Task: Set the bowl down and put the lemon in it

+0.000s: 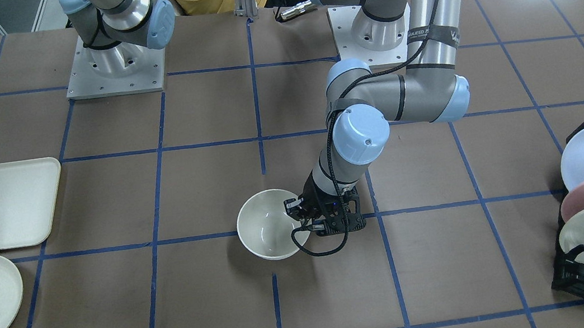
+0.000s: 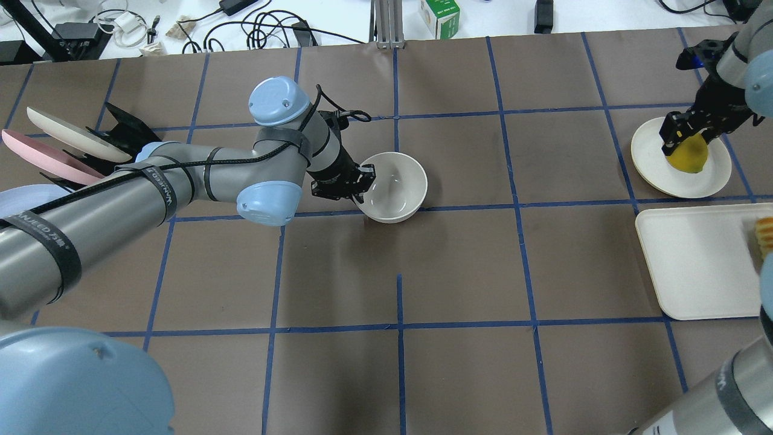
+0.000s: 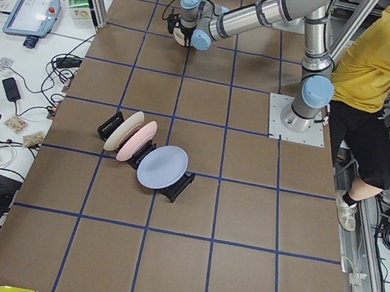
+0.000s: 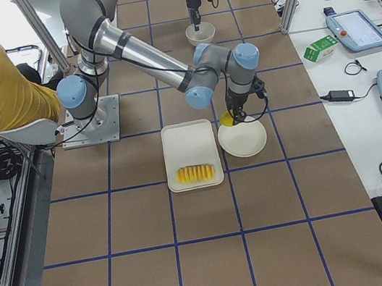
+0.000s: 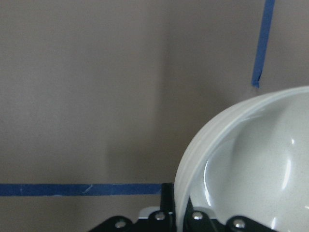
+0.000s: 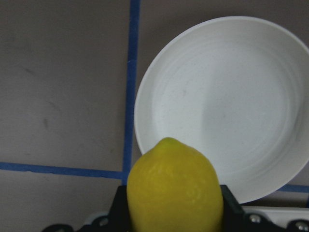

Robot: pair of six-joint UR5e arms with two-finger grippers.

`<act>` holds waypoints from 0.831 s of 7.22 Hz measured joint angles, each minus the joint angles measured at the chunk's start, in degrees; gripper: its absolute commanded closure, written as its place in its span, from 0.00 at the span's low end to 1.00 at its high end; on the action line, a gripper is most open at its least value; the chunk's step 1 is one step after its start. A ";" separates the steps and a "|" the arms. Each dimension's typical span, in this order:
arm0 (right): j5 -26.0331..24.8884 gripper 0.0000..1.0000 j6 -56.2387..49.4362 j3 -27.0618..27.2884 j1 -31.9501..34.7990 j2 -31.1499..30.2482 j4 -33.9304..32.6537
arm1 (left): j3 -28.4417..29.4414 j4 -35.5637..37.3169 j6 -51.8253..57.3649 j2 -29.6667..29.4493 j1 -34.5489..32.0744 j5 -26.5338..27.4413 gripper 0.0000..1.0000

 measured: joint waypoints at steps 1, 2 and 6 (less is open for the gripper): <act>0.57 1.00 6.68 0.03 3.59 -2.81 2.85 | 1.14 -1.38 0.54 1.15 0.39 0.12 0.00; 1.37 1.00 13.55 0.04 8.19 -5.12 4.86 | 3.00 -5.63 3.09 3.22 1.32 1.26 0.00; 7.18 1.00 35.07 0.13 26.22 -8.03 5.15 | 18.46 -42.64 24.59 15.30 12.68 7.62 0.00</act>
